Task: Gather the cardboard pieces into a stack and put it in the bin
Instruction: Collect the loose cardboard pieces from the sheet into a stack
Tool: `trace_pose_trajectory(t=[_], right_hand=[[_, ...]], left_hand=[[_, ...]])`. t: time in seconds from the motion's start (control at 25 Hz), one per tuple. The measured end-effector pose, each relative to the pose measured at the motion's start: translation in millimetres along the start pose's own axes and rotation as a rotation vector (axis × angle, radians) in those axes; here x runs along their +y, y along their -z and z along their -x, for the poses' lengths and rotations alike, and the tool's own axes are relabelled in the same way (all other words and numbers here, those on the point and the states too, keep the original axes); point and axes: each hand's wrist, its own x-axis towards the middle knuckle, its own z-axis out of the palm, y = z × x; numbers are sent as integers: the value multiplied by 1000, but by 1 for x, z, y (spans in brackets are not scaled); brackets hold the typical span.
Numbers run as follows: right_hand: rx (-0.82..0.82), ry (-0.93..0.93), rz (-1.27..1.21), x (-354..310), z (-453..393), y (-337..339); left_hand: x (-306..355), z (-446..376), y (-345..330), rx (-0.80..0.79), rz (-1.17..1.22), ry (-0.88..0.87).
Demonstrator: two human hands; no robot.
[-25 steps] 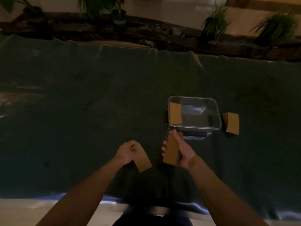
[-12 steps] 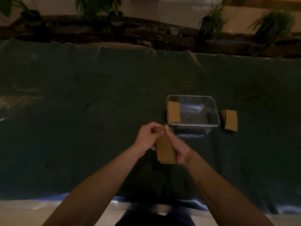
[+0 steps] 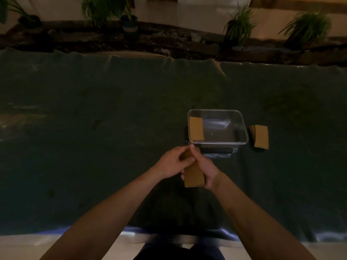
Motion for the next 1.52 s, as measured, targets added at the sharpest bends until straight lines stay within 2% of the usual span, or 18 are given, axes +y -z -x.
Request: trace_pose_trajectory(t=[0.08, 0.12, 0.36, 0.68, 0.76, 0.96, 1.08, 1.2, 1.52], right_hand=[[-2, 17, -12, -5, 3, 2], [-2, 28, -31, -8, 5, 3], [70, 28, -94, -6, 7, 10], [60, 67, -249, -10, 14, 39], [75, 73, -223, -15, 17, 47], [118, 220, -174, -31, 32, 73], [101, 201, -169, -43, 40, 105], [70, 139, -220, -62, 54, 145], [192, 144, -177, -115, 85, 267]], left_hand=[[3, 1, 1, -157, 25, -10], [7, 2, 0, -200, -35, -6], [26, 2, -10, -256, -339, -53], [45, -15, -26, -116, -607, -202], [52, -23, -30, -86, -641, -206], [80, -41, -57, -74, -641, -240], [102, -55, -77, -46, -646, -273], [131, -71, -102, -96, -707, -306], [212, -137, -189, -197, -791, -381]])
